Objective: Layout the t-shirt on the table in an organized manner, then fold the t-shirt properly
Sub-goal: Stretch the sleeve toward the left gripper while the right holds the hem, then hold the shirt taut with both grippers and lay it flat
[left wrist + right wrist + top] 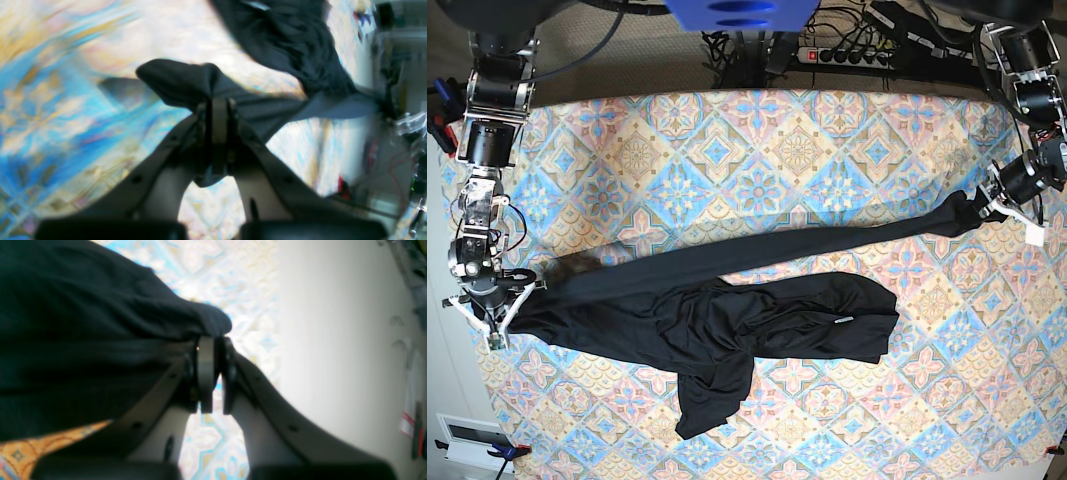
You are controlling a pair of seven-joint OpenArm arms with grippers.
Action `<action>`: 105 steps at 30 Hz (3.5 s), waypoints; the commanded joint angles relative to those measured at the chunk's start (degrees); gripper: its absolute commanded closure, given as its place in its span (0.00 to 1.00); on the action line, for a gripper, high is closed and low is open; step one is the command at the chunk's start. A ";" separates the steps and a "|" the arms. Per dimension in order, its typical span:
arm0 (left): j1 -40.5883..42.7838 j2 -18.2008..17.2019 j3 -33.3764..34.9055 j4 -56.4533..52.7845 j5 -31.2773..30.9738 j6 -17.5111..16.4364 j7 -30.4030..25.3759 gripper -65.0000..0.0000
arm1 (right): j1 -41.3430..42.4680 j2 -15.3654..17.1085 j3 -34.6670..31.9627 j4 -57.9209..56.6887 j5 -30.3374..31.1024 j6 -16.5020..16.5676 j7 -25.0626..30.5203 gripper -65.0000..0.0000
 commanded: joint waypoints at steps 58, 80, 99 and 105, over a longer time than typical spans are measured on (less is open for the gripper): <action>5.59 -12.50 44.62 27.80 64.03 -0.18 -10.23 0.64 | -6.84 -3.04 0.51 7.04 -0.89 -1.07 0.61 1.00; 9.28 -10.47 44.18 38.44 61.74 -0.62 -14.01 1.00 | -6.84 -3.04 0.51 7.04 -0.89 -1.07 0.61 1.00; 13.23 -13.02 4.36 30.52 -7.44 -13.27 -1.96 1.00 | -6.57 -3.04 0.69 6.51 -0.89 -1.07 0.52 1.00; 6.55 -13.11 -0.22 7.49 -4.45 -13.27 1.12 1.00 | -6.57 -3.04 0.60 6.51 -0.89 -1.07 0.61 1.00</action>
